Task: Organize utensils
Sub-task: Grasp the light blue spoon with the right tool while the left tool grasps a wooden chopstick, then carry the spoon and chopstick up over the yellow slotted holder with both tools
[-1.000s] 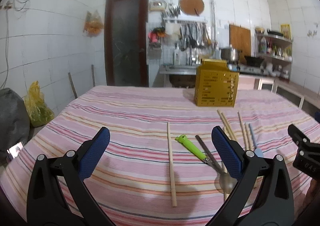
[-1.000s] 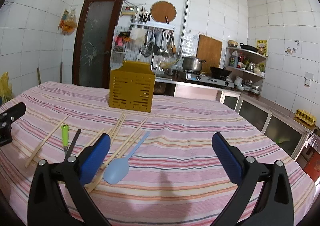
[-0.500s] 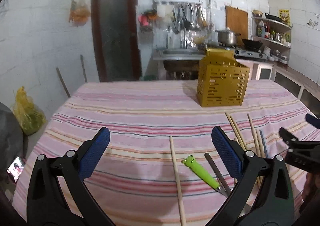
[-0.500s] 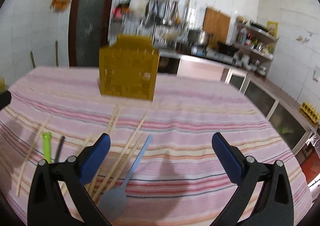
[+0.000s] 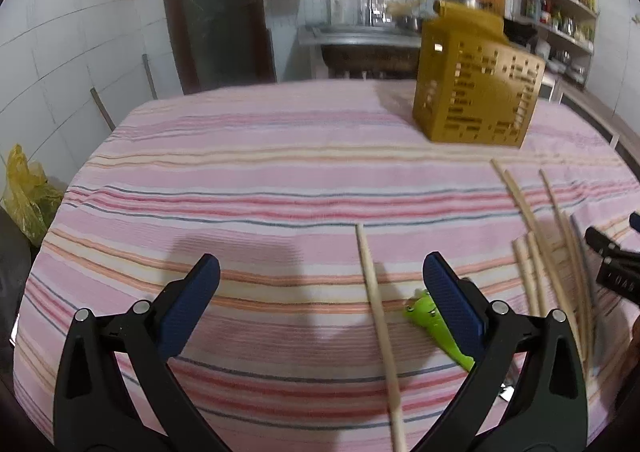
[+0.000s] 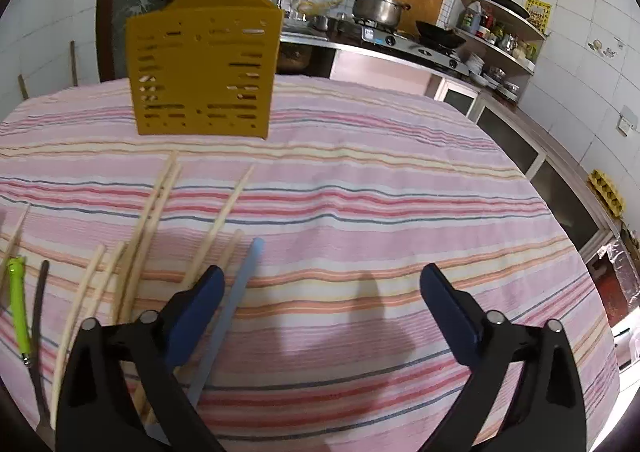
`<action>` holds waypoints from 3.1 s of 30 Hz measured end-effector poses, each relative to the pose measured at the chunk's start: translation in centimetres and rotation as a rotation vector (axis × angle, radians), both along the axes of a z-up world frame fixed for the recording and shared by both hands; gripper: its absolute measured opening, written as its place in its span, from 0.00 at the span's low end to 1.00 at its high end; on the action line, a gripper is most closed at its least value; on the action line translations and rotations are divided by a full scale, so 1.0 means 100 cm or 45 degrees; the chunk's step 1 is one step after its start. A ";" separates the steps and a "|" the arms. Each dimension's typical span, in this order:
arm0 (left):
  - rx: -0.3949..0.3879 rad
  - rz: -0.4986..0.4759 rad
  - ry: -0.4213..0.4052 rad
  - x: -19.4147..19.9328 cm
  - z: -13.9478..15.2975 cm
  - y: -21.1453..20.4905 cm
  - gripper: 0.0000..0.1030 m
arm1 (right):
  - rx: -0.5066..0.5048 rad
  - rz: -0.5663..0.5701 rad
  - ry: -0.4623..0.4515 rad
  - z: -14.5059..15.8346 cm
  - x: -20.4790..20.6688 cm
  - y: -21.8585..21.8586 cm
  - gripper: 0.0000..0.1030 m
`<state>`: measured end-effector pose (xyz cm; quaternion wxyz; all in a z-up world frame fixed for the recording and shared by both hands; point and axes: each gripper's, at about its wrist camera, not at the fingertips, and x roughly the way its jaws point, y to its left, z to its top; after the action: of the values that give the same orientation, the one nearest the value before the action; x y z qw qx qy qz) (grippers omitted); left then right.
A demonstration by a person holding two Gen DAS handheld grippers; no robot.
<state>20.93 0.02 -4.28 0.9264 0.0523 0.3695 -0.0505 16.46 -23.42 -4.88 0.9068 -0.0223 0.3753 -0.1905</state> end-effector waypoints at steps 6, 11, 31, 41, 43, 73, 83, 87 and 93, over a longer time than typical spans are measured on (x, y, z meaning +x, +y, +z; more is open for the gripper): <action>-0.054 0.024 0.129 0.023 -0.016 0.003 0.95 | 0.019 -0.012 0.026 -0.005 0.006 -0.001 0.90; -0.108 0.060 0.171 0.029 -0.023 0.008 0.95 | 0.054 -0.006 0.040 -0.006 0.009 -0.001 0.84; -0.032 -0.008 0.282 0.036 -0.021 -0.007 0.40 | 0.265 0.006 0.123 -0.006 0.030 0.004 0.34; 0.025 -0.005 0.312 0.041 -0.020 -0.020 0.22 | 0.272 0.007 0.127 -0.007 0.039 0.002 0.20; 0.033 -0.006 0.301 0.040 -0.020 -0.022 0.19 | 0.275 0.017 0.130 -0.007 0.042 0.002 0.15; -0.167 0.054 -0.277 -0.063 0.091 -0.001 0.04 | 0.219 0.196 -0.451 0.089 -0.043 0.001 0.07; -0.182 0.025 -0.449 -0.084 0.125 -0.011 0.04 | 0.174 0.210 -0.538 0.099 -0.049 -0.006 0.07; -0.181 0.026 -0.455 -0.085 0.123 -0.013 0.04 | 0.167 0.216 -0.549 0.103 -0.051 -0.005 0.07; -0.169 0.015 -0.507 -0.089 0.130 -0.014 0.04 | 0.174 0.229 -0.597 0.116 -0.056 -0.006 0.07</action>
<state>12.01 -1.42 8.72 0.9828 -0.0021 0.1751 -0.0579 10.82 -24.04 6.74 0.9818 0.0506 0.1634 -0.0831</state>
